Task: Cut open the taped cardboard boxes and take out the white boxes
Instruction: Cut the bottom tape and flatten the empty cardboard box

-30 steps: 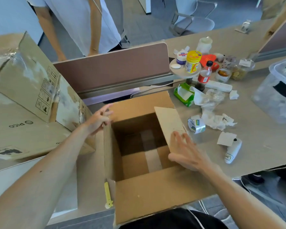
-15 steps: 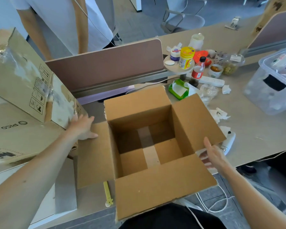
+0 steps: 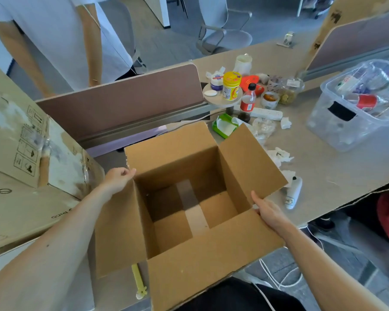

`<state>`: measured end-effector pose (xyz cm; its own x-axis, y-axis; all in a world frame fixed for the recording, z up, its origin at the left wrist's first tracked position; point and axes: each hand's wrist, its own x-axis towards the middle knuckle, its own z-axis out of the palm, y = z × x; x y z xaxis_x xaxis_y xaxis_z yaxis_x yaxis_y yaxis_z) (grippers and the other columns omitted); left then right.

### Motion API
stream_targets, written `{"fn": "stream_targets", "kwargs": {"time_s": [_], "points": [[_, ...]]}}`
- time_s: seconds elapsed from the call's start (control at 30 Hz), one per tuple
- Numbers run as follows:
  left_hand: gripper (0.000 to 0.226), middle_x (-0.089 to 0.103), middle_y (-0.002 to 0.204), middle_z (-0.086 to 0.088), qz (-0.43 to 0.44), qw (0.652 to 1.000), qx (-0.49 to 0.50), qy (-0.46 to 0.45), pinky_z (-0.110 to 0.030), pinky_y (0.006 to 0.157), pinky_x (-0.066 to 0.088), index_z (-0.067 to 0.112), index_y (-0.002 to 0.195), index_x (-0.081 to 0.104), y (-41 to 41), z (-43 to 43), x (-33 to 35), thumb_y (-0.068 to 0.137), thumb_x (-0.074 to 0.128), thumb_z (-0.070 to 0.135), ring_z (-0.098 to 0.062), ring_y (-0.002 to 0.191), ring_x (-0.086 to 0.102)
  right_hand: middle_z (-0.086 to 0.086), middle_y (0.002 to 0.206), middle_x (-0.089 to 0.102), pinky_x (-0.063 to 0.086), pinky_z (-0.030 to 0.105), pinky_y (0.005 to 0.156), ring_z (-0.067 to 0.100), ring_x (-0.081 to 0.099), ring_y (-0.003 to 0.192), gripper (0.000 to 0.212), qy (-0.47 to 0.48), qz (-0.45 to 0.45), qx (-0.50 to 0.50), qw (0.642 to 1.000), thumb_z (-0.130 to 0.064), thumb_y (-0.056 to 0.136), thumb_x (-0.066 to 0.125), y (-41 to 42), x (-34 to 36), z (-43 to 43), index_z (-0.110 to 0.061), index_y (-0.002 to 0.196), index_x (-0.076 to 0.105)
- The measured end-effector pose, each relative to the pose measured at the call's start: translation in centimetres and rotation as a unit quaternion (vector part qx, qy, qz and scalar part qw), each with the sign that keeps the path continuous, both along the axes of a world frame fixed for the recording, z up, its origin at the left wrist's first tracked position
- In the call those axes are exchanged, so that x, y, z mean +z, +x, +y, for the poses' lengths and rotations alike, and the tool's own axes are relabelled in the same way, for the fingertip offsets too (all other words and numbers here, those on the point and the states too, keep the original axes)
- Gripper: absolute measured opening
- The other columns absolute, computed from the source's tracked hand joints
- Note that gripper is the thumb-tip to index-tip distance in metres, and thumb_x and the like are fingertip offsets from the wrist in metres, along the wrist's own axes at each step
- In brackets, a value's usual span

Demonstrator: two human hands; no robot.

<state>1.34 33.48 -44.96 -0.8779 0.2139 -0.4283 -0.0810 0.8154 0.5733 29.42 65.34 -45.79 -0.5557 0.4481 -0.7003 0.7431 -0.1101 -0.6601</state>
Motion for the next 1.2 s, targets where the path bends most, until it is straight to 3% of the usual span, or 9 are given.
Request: {"fn": "stream_targets", "kwargs": {"time_s": [0.13, 0.27, 0.37, 0.47, 0.63, 0.9, 1.03, 1.13, 1.2], "points": [[0.041, 0.065, 0.1, -0.013, 0.046, 0.998, 0.034, 0.028, -0.035, 0.072, 0.037, 0.009, 0.096, 0.069, 0.0, 0.2, 1.0, 0.102, 0.049, 0.045, -0.026, 0.09, 0.055, 0.009, 0.082, 0.065, 0.046, 0.027, 0.064, 0.017, 0.061, 0.074, 0.054, 0.037, 0.021, 0.011, 0.999, -0.053, 0.1, 0.039, -0.4, 1.9, 0.0, -0.004, 0.095, 0.063], [0.03, 0.064, 0.104, -0.005, 0.089, 0.992, 0.047, 0.079, -0.033, 0.081, 0.036, 0.014, 0.095, 0.071, -0.8, 0.3, 3.2, 0.1, 0.056, 0.039, -0.025, 0.099, 0.055, 0.005, 0.066, 0.056, 0.04, 0.024, 0.059, 0.016, 0.054, 0.064, 0.055, 0.076, 0.027, 0.005, 0.997, -0.051, 0.1, 0.04, -1.0, 4.5, 1.7, -0.01, 0.066, 0.052], [0.029, 0.065, 0.099, -0.002, 0.094, 0.99, 0.056, 0.092, -0.033, 0.085, 0.037, 0.015, 0.091, 0.071, -1.1, 0.8, 5.2, 0.101, 0.056, 0.037, -0.02, 0.093, 0.056, 0.005, 0.063, 0.055, 0.049, 0.031, 0.071, 0.02, 0.055, 0.066, 0.053, 0.083, 0.042, 0.007, 0.996, -0.052, 0.099, 0.042, -1.5, 6.6, 2.9, -0.011, 0.068, 0.05], [0.027, 0.064, 0.09, 0.006, 0.108, 0.987, 0.056, 0.103, -0.033, 0.085, 0.037, 0.018, 0.088, 0.07, -1.2, 1.4, 6.8, 0.101, 0.054, 0.037, -0.007, 0.084, 0.053, 0.012, 0.067, 0.054, 0.044, 0.025, 0.052, 0.019, 0.053, 0.059, 0.048, 0.071, 0.075, 0.02, 0.994, -0.048, 0.101, 0.044, -1.7, 7.9, 3.7, -0.006, 0.082, 0.058], [0.025, 0.066, 0.089, 0.009, 0.128, 0.984, 0.061, 0.108, -0.032, 0.084, 0.038, 0.017, 0.091, 0.07, -1.6, 1.6, 9.0, 0.101, 0.055, 0.033, -0.004, 0.083, 0.055, 0.014, 0.065, 0.045, 0.039, 0.028, 0.05, 0.02, 0.046, 0.052, 0.053, 0.007, 0.121, 0.021, 0.992, -0.051, 0.098, 0.049, -1.3, 9.0, 4.7, -0.003, 0.117, 0.057], [0.026, 0.074, 0.081, 0.002, 0.146, 0.981, -0.045, 0.118, -0.027, 0.074, 0.044, 0.01, 0.082, 0.074, 1.3, 5.7, 10.0, 0.098, 0.061, 0.025, -0.008, 0.08, 0.067, 0.002, 0.07, 0.056, 0.035, 0.03, 0.08, 0.014, 0.054, 0.071, 0.053, 0.119, 0.135, 0.069, 0.981, -0.043, 0.102, 0.042, -4.0, 10.2, 3.1, -0.008, 0.066, 0.057], [0.027, 0.076, 0.081, 0.005, 0.12, 0.981, -0.067, 0.137, -0.025, 0.072, 0.046, 0.006, 0.088, 0.075, 2.3, 6.8, 10.6, 0.098, 0.062, 0.028, -0.008, 0.079, 0.068, -0.003, 0.079, 0.056, 0.033, 0.027, 0.078, 0.007, 0.049, 0.073, 0.041, 0.089, 0.138, 0.069, 0.984, -0.043, 0.103, 0.04, -5.2, 10.4, 3.5, -0.012, 0.084, 0.06], [0.017, 0.077, 0.096, 0.0, 0.071, 0.969, -0.069, 0.225, -0.029, 0.078, 0.056, 0.013, 0.111, 0.068, 3.2, 7.2, 11.8, 0.099, 0.061, 0.022, -0.017, 0.086, 0.073, -0.002, 0.06, 0.062, 0.042, 0.03, 0.079, 0.012, 0.057, 0.066, 0.042, 0.051, 0.166, 0.044, 0.984, -0.041, 0.102, 0.045, -5.5, 10.2, 3.9, -0.014, 0.071, 0.054], [0.02, 0.077, 0.095, -0.011, 0.025, 0.959, -0.091, 0.267, -0.036, 0.089, 0.058, 0.007, 0.113, 0.066, 3.7, 7.6, 12.4, 0.101, 0.057, 0.019, -0.027, 0.087, 0.075, -0.005, 0.048, 0.062, 0.049, 0.027, 0.063, 0.011, 0.063, 0.052, 0.028, -0.028, 0.177, 0.01, 0.984, -0.037, 0.1, 0.05, -5.5, 10.2, 3.5, -0.015, 0.083, 0.053]]}}
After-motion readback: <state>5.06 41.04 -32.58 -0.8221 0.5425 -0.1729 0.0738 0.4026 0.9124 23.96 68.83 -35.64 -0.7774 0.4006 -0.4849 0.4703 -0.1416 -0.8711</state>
